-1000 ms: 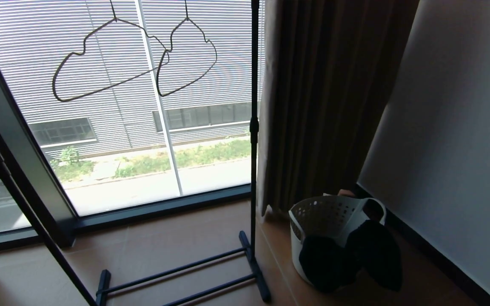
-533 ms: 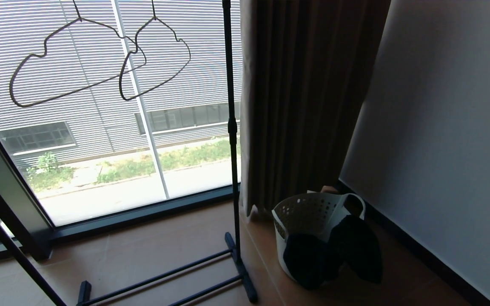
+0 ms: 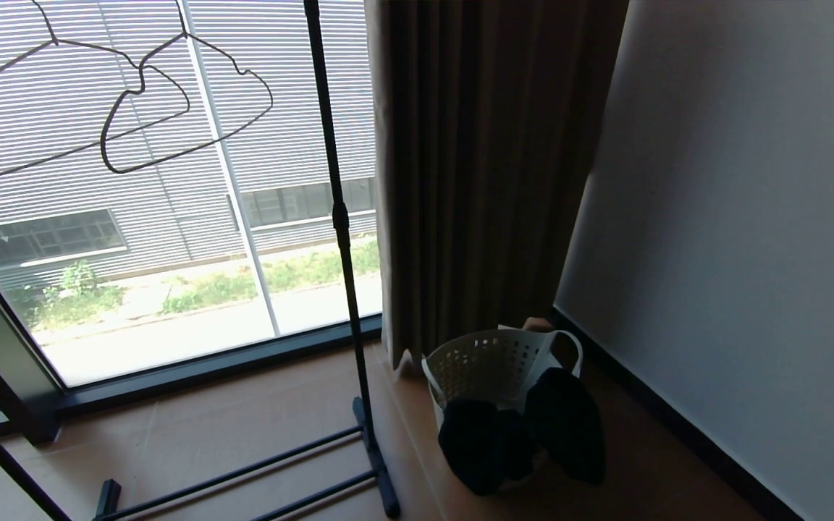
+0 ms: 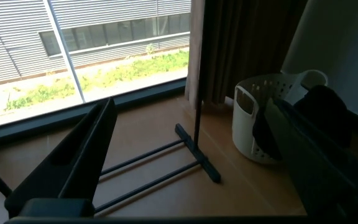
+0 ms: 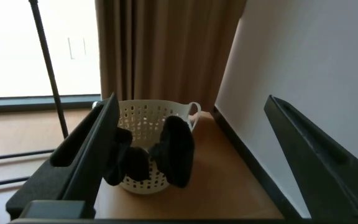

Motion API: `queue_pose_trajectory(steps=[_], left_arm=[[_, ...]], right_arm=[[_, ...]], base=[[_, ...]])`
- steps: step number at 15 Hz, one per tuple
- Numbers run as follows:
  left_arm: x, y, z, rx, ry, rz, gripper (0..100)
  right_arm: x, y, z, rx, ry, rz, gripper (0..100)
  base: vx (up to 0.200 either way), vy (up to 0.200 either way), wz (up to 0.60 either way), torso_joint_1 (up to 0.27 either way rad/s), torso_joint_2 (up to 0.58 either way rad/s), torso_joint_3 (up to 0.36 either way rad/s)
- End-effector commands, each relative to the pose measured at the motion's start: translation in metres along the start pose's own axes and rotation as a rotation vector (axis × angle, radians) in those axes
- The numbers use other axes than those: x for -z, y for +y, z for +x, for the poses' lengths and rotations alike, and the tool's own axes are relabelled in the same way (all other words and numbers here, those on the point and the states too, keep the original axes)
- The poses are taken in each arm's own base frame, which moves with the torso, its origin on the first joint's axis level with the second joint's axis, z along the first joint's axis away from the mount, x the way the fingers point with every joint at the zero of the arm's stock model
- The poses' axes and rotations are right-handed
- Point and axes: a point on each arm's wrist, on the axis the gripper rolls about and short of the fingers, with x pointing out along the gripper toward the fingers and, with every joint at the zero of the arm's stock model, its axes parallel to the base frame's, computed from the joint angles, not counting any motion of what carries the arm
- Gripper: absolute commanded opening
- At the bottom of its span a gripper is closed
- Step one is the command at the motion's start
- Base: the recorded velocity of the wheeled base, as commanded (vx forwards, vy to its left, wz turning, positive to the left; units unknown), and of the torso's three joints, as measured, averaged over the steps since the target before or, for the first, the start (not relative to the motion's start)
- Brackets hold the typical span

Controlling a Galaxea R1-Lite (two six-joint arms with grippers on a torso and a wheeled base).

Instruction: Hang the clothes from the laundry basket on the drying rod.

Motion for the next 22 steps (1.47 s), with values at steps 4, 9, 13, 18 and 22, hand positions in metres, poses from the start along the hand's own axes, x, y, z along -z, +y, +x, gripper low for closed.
queue_pose_trajectory(steps=[4, 9, 13, 18, 22], left_arm=[[0.0000, 0.0000, 0.0000, -0.001, 0.000, 0.001, 100], [-0.0001, 0.0001, 0.0000, -0.001, -0.001, 0.001, 100], [-0.0001, 0.0001, 0.0000, -0.001, -0.001, 0.002, 100], [0.0000, 0.0000, 0.0001, -0.001, 0.002, 0.004, 100], [0.0000, 0.0000, 0.0000, -0.001, 0.000, 0.002, 100]], right_arm=[[-0.0001, 0.0000, 0.0001, 0.000, 0.000, 0.000, 100], [-0.0001, 0.0000, 0.0001, 0.000, 0.000, 0.000, 100], [-0.0001, -0.0001, 0.0001, 0.002, 0.001, 0.004, 100], [-0.0001, -0.0002, 0.0001, 0.005, 0.001, 0.014, 100], [-0.0001, -0.0002, 0.0001, 0.005, 0.001, 0.014, 100]], base=[[0.200, -0.050, 0.00, 0.001, 0.00, 0.005], [0.120, 0.000, 0.00, 0.000, 0.00, 0.000], [0.000, 0.000, 0.00, 0.000, 0.00, 0.000], [0.000, 0.000, 0.00, -0.001, 0.00, -0.019], [0.000, 0.000, 0.00, 0.001, 0.00, -0.167]])
